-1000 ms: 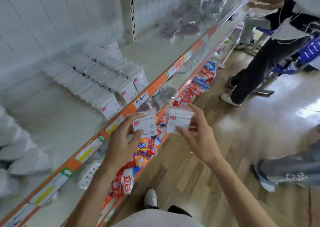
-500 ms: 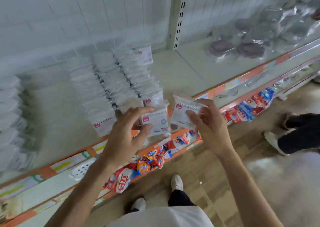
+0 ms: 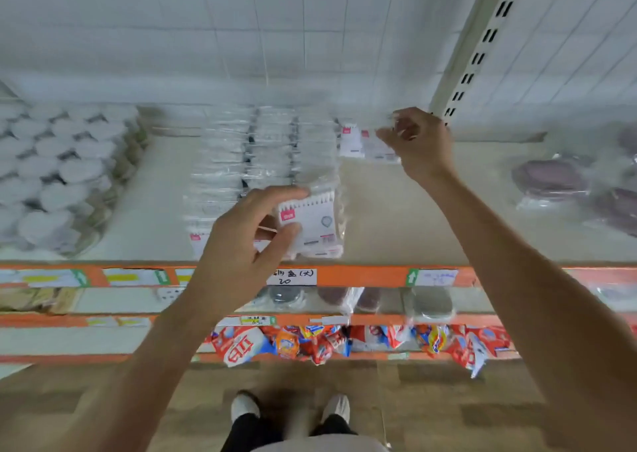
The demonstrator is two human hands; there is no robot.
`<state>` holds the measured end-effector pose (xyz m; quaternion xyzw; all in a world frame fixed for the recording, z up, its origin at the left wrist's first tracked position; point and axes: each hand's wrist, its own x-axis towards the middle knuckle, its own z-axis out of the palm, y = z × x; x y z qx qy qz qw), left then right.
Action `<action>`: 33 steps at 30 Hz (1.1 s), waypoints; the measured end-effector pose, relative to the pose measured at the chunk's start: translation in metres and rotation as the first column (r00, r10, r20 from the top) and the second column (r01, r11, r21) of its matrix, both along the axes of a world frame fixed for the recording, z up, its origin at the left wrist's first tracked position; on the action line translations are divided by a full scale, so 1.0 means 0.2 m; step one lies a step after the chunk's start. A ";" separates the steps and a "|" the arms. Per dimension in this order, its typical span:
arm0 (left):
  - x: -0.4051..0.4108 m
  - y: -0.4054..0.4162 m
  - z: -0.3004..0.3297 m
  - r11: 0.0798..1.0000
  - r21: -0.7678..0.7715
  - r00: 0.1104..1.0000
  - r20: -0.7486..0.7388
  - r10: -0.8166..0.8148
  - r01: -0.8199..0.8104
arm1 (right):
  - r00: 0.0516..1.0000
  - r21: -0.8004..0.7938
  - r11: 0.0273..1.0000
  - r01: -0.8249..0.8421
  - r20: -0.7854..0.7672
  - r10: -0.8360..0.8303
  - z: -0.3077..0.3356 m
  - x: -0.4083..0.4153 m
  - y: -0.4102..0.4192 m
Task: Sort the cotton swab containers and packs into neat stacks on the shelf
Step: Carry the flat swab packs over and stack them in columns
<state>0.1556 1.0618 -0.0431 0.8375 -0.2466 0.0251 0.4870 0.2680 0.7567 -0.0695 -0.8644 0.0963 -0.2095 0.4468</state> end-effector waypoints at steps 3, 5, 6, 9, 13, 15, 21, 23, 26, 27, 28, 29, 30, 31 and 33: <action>-0.03 -0.02 0.00 0.998 -0.018 0.998 -0.011 0.067 -0.067 | 0.996 -0.007 0.998 -0.057 -0.071 0.057 -0.06 0.17 -0.01; -0.04 -0.02 0.01 0.996 -0.025 0.996 -0.012 0.088 -0.088 | 0.993 0.055 0.996 -0.064 -0.097 0.069 -0.10 0.24 -0.01; -0.05 -0.02 0.01 0.995 -0.032 0.995 -0.016 0.096 -0.097 | 0.992 0.078 0.995 -0.060 -0.110 0.069 -0.12 0.26 -0.01; -0.05 -0.02 0.00 0.992 -0.044 0.993 -0.026 0.118 -0.119 | 0.990 0.106 0.993 -0.041 -0.127 0.054 -0.14 0.30 0.00; -0.04 -0.01 -0.02 0.990 -0.034 0.990 -0.054 0.133 -0.135 | 0.988 0.082 0.996 -0.020 -0.150 0.033 -0.15 0.30 -0.01; -0.03 -0.02 -0.03 0.990 -0.034 0.989 -0.065 0.132 -0.135 | 0.986 0.058 0.998 -0.030 -0.160 0.039 -0.17 0.29 0.00; 0.00 -0.06 -0.02 0.991 -0.062 0.990 -0.089 0.110 -0.116 | 0.983 -0.042 0.998 -0.043 -0.181 0.035 -0.17 0.28 0.00; 0.01 -0.07 -0.02 0.991 -0.070 0.990 -0.094 0.104 -0.111 | 0.982 -0.069 0.997 -0.046 -0.187 0.032 -0.18 0.27 0.00; 0.03 -0.09 -0.02 0.993 -0.068 0.992 -0.095 0.086 -0.092 | 0.978 -0.095 0.995 -0.033 -0.206 0.013 -0.15 0.25 0.03; 0.04 -0.09 -0.01 0.995 -0.062 0.993 -0.090 0.074 -0.080 | 0.975 -0.115 0.993 -0.025 -0.220 -0.001 -0.12 0.22 0.04; 0.05 -0.10 -0.01 0.996 -0.056 0.995 -0.080 0.063 -0.068 | 0.974 -0.129 0.991 -0.026 -0.228 -0.004 -0.06 0.17 0.05; 0.07 -0.11 0.00 0.997 -0.049 0.996 -0.068 0.056 -0.059 | 0.978 -0.126 0.991 -0.045 -0.209 0.018 0.01 0.11 0.06; 0.09 -0.11 0.01 0.998 -0.038 0.997 -0.053 0.052 -0.054 | 0.984 -0.108 0.990 -0.089 -0.166 0.070 0.08 0.04 0.08; 0.13 -0.12 0.02 0.999 -0.023 0.998 -0.035 0.048 -0.049 | 0.982 -0.068 0.985 -0.160 -0.115 0.151 0.16 -0.05 0.10; 0.19 -0.15 0.04 1.000 0.009 1.000 0.010 0.027 -0.027 | 0.932 0.042 0.937 -0.347 -0.092 0.350 0.26 -0.24 0.13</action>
